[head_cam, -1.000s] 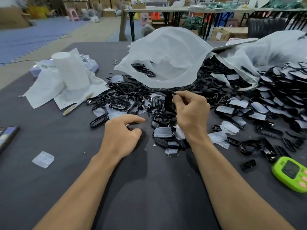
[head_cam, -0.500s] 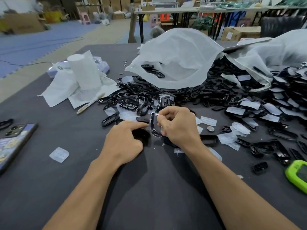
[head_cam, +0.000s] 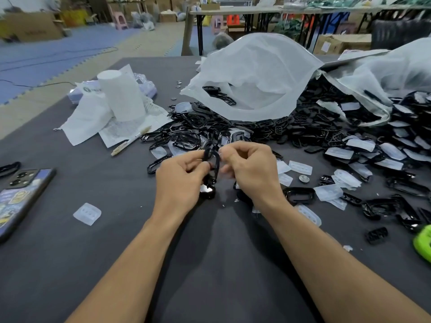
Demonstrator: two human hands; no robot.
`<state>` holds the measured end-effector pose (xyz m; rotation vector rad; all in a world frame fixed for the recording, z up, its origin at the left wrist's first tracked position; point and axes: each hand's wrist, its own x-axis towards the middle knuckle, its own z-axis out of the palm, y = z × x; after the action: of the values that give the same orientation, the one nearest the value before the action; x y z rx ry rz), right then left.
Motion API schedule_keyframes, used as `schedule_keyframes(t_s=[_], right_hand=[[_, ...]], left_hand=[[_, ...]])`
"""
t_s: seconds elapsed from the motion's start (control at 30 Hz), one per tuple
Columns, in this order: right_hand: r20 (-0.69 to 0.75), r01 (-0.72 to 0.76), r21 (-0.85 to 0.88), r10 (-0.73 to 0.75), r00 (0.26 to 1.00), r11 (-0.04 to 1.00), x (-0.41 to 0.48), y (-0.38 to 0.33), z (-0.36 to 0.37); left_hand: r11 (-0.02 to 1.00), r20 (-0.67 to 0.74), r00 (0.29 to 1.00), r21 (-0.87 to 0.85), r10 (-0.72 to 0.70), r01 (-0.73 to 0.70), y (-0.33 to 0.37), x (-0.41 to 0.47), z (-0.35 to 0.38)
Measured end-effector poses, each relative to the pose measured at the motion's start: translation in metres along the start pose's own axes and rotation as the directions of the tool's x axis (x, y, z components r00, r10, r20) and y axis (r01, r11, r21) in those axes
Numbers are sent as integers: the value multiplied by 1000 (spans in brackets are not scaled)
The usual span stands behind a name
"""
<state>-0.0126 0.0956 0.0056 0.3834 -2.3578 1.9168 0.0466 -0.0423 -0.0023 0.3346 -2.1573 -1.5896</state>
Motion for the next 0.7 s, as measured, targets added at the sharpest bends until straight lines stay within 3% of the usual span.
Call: schedule_keyframes(t_s=[0.07, 0.2, 0.27, 0.43, 0.5, 0.6, 0.7], right_hand=[[-69, 87, -208, -103, 992, 974, 6, -1, 4], [291, 263, -589, -102, 951, 764, 13, -6, 23], [367, 321, -669, -77, 927, 671, 14, -5, 27], [244, 283, -732, -148, 958, 620, 9, -1, 25], [111, 207, -683, -180, 977, 700, 6, -1, 21], [-72, 75, -405, -114, 991, 911, -2, -8, 17], [-118, 1, -246, -31, 993, 969, -11, -13, 22]], left_hand=[[997, -94, 994, -67, -55, 49, -4, 5, -4], [968, -247, 947, -196, -204, 157, -13, 13, -13], [957, -271, 934, -234, -234, 172, -16, 14, -16], [949, -277, 929, -264, -247, 174, -18, 17, -17], [948, -275, 928, -262, -252, 179, -15, 18, -14], [949, -245, 936, -254, -252, 189, -13, 17, -11], [970, -219, 954, -173, -206, 170, -12, 14, -5]])
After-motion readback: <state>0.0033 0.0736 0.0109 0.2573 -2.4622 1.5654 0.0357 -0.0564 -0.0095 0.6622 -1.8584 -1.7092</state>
